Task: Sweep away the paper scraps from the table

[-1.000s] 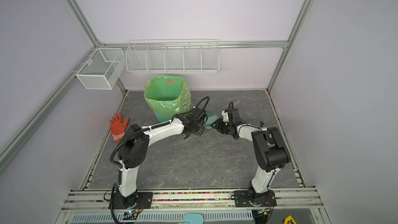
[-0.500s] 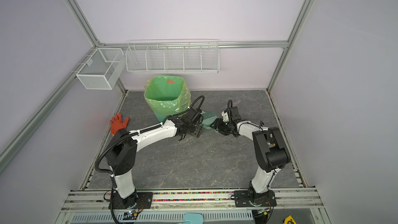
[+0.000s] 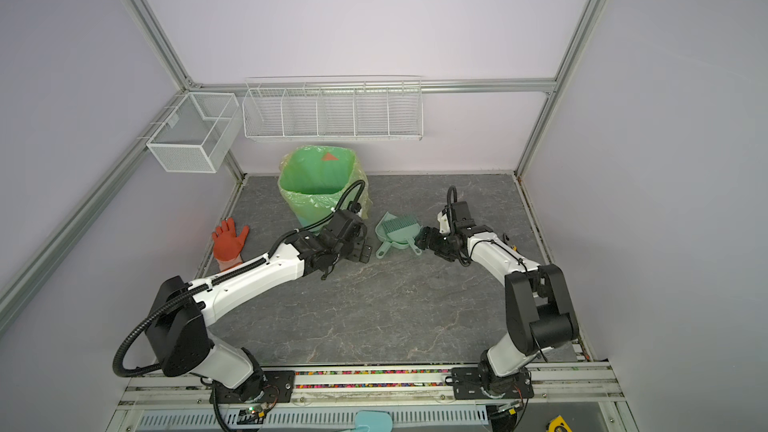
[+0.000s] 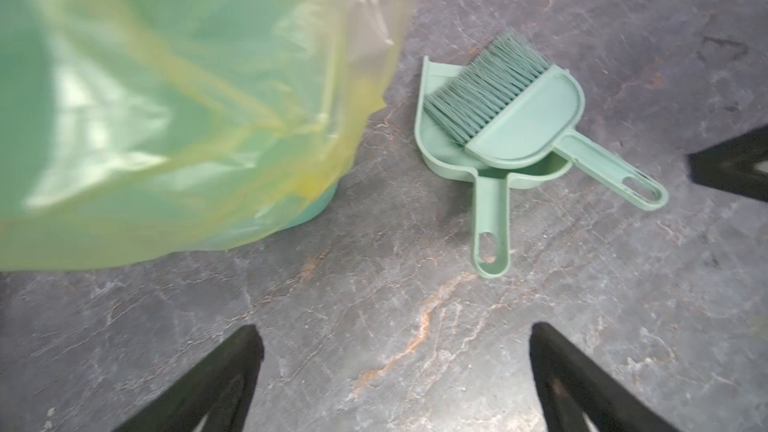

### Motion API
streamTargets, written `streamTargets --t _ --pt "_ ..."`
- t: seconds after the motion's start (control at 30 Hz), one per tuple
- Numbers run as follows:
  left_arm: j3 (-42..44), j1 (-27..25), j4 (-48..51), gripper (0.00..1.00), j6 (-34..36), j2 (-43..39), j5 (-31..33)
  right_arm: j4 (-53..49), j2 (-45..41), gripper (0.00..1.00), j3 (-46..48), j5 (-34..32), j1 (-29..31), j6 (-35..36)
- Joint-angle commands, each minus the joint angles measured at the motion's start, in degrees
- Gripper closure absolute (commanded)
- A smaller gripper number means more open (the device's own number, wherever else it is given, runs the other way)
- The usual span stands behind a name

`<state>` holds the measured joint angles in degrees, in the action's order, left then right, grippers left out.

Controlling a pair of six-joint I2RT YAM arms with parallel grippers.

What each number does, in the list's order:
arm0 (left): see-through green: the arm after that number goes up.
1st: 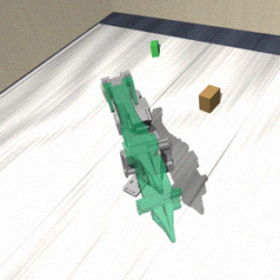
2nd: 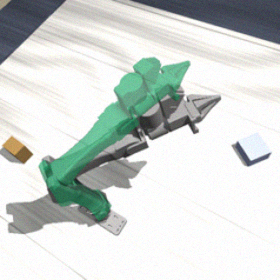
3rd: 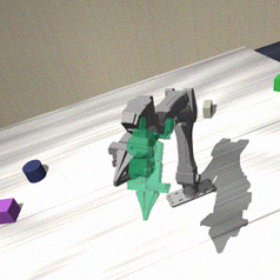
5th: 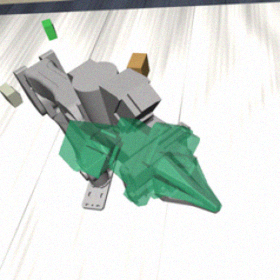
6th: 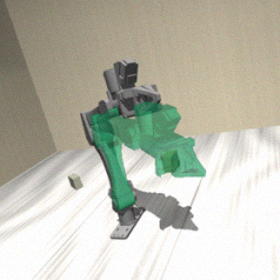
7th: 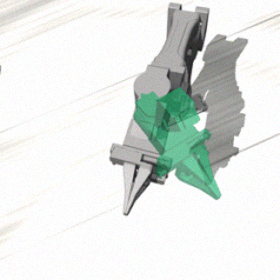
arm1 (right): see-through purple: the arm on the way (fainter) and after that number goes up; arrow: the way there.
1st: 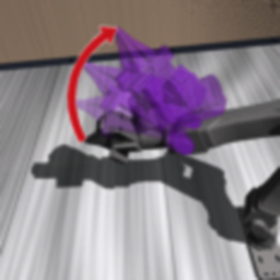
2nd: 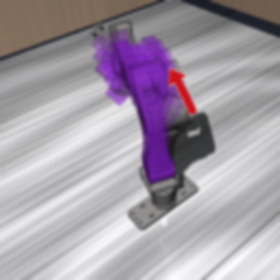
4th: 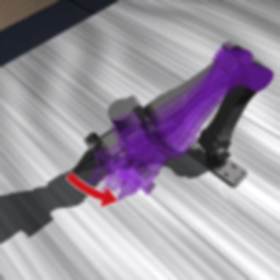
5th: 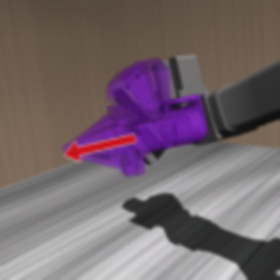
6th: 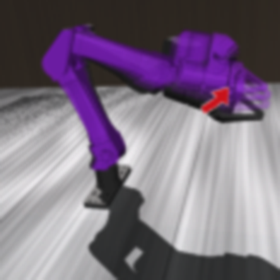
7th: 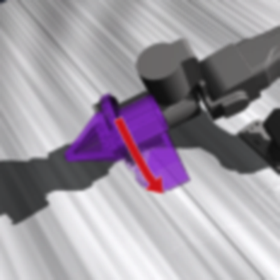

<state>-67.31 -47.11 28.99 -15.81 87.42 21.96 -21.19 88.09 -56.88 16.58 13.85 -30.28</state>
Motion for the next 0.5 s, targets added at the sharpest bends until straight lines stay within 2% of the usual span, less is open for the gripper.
streamTargets --t 0.0,0.07,0.27,0.37,0.47 --pt "4.3 1.5 -4.0 0.00 -0.7 -3.3 6.8 -5.6 -5.2 0.16 1.1 -5.7 -1.2 3.6" --pt "7.3 2.4 -7.0 0.00 -0.1 -4.7 8.1 -7.1 -7.9 0.10 1.7 -7.6 -1.8 4.5" --pt "10.7 8.3 -8.3 0.00 -3.9 -7.2 13.2 -9.2 -15.9 0.08 4.1 -12.3 -6.0 6.5" --pt "14.3 12.3 -12.2 0.00 -5.5 -9.8 13.6 -9.3 -19.1 0.07 5.4 -15.1 -7.3 7.1" --pt "18.2 13.5 -20.2 0.00 -0.7 -12.4 16.8 -7.5 -22.5 0.07 8.6 -18.1 -7.9 7.4"
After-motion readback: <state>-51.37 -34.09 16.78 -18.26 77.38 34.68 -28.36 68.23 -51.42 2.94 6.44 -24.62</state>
